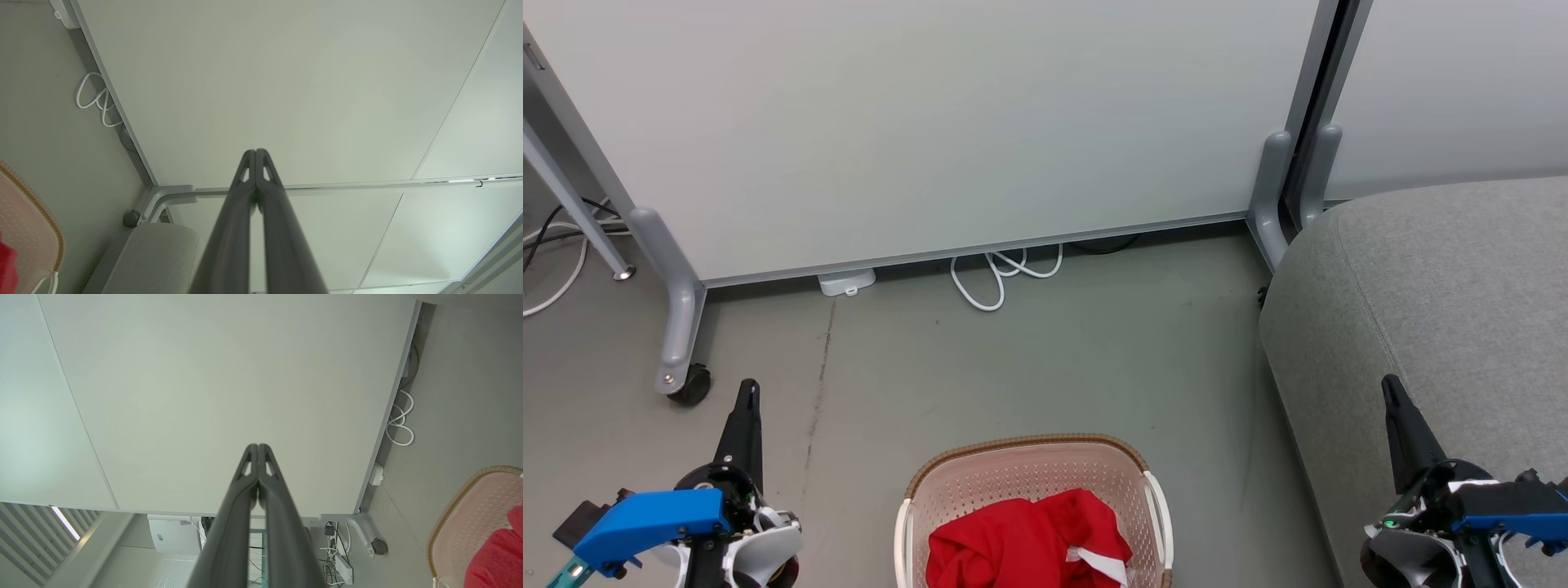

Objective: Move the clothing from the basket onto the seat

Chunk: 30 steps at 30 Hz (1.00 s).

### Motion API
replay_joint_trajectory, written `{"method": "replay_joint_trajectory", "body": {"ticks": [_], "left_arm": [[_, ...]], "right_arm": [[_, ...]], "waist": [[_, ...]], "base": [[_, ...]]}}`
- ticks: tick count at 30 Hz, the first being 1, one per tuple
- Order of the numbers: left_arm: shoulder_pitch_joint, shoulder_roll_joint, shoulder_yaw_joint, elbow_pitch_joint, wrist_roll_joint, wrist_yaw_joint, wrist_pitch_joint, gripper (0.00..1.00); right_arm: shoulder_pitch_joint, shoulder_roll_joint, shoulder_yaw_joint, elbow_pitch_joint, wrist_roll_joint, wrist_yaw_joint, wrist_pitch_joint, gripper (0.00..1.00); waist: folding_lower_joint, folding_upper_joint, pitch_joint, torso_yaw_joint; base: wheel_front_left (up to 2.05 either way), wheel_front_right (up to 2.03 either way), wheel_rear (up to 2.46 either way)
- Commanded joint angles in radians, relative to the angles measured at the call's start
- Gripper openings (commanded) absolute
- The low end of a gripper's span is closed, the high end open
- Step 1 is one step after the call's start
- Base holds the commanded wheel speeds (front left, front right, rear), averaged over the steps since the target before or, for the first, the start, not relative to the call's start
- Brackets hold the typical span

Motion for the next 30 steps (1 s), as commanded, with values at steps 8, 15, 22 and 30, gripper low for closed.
{"method": "replay_joint_trajectory", "body": {"ticks": [8, 15, 22, 30], "left_arm": [[-0.009, -0.001, 0.001, -0.005, -0.002, -0.003, 0.003, 0.00], [-0.009, -0.001, 0.001, -0.005, -0.002, -0.003, 0.003, 0.00], [-0.009, -0.001, 0.001, -0.005, -0.002, -0.003, 0.003, 0.00], [-0.010, -0.001, 0.001, -0.005, -0.002, -0.003, 0.003, 0.00]], "right_arm": [[-0.011, -0.005, 0.000, -0.001, 0.003, 0.001, 0.002, 0.00], [-0.011, -0.005, 0.000, -0.001, 0.003, 0.001, 0.002, 0.00], [-0.011, -0.005, 0.000, -0.001, 0.003, 0.001, 0.002, 0.00], [-0.011, -0.005, 0.000, -0.001, 0.003, 0.001, 0.002, 0.00]], "waist": [[0.0000, -0.0001, 0.000, 0.000], [0.0000, -0.0001, 0.000, 0.000], [0.0000, -0.0001, 0.000, 0.000], [0.0000, -0.0001, 0.000, 0.000]], "base": [[0.00, 0.00, 0.00], [0.00, 0.00, 0.00], [0.00, 0.00, 0.00], [0.00, 0.00, 0.00]]}}
